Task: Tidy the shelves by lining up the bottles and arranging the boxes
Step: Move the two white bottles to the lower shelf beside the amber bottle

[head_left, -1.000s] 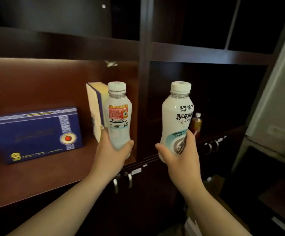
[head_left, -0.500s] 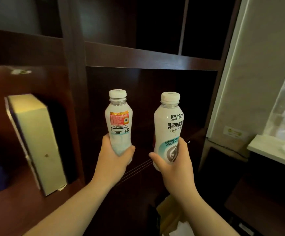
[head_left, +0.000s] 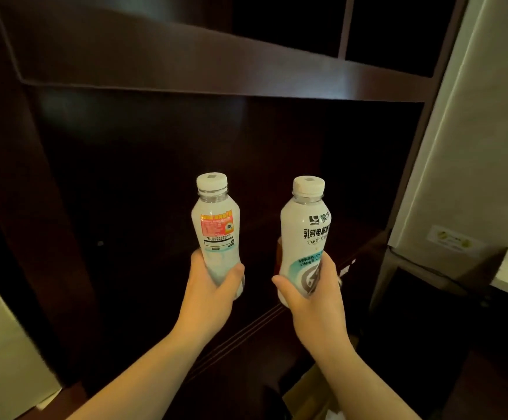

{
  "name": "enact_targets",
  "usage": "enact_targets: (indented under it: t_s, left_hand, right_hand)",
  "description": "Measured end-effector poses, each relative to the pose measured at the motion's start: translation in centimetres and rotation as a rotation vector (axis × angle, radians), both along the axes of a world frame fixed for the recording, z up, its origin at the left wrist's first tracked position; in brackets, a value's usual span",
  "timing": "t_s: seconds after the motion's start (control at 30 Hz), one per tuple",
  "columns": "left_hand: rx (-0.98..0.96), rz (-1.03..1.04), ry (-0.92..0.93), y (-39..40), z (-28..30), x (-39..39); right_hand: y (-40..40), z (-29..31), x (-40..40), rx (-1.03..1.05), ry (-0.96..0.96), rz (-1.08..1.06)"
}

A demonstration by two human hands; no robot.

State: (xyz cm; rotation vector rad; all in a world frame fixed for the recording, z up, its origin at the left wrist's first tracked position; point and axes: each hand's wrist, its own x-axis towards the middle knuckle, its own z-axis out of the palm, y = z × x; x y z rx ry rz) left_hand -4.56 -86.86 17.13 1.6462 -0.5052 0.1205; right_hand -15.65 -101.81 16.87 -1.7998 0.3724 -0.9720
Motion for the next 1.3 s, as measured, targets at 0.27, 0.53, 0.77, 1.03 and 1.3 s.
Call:
enact_targets:
  t_s: [0.27, 0.53, 0.77, 1.03, 1.3]
  left_hand:
    - [0.103, 0.192, 0.167, -5.3, -7.0, 4.0]
    - [0.060, 0.353, 0.366, -10.0, -13.3, 6.7]
    - [0.029, 0.360, 0.409, -10.7, -16.5, 7.3]
    - [0.085, 0.346, 0.368, -10.3, -17.4, 7.8]
    - [0.120, 0.307, 0.326, -9.4, -17.2, 8.4]
  right_hand:
    - [-6.3, -6.5, 9.2, 0.045, 0.155, 0.227]
    - [-10.3, -13.2, 15.8, 0.080, 0.287, 0.422]
    - [-10.9, -16.3, 17.6, 0.130, 0.333, 0.485]
    - [-11.0, -17.5, 18.5, 0.121, 0.326, 0.536]
    - [-11.1, -18.0, 19.4, 0.078, 0.318, 0.555]
